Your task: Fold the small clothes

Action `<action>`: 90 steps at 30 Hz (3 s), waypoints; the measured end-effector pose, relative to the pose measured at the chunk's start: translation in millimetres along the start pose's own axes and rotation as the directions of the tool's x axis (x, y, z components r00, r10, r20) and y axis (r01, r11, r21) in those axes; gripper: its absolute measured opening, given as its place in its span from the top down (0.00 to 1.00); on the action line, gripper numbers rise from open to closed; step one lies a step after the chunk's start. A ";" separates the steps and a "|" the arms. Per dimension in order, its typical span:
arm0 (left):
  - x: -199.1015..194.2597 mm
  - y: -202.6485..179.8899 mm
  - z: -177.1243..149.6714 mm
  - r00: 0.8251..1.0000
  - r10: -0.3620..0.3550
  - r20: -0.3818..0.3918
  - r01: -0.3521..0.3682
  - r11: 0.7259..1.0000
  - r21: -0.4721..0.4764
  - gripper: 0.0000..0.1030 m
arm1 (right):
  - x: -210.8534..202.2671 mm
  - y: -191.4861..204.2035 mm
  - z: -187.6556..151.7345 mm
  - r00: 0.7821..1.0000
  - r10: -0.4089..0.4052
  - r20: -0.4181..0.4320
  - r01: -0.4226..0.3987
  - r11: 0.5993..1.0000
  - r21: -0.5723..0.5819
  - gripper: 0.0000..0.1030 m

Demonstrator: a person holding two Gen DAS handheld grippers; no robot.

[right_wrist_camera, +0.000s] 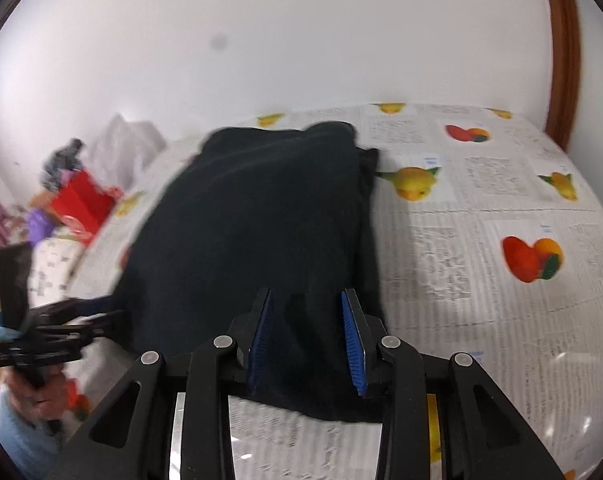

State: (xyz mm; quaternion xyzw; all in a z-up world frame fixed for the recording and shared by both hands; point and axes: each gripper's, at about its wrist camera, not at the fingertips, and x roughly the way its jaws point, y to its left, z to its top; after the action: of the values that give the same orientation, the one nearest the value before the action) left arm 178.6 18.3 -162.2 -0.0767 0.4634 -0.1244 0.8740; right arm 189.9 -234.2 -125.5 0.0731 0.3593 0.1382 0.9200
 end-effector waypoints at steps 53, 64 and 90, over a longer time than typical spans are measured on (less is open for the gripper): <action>-25.6 -20.1 -38.7 0.992 0.125 0.001 -0.124 0.985 0.122 0.58 | -9.5 -11.4 -75.7 0.991 -0.128 -0.050 0.126 0.991 -0.032 0.83; 2.1 -15.2 1.8 0.993 0.119 0.007 -0.119 0.991 0.064 0.76 | 27.1 -18.9 -37.2 0.993 -0.115 -0.013 0.116 0.991 0.063 0.83; 2.5 -16.0 31.7 0.994 0.110 0.024 -0.112 0.992 0.064 0.58 | -31.0 -24.7 22.5 0.985 -0.025 0.171 0.018 0.999 0.041 0.71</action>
State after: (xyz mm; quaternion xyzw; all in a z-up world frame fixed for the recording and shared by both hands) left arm 203.8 2.8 -142.5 -0.0237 0.4537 -0.0897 0.8863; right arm 188.3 -268.0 -95.0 0.0988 0.2822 0.1145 0.9474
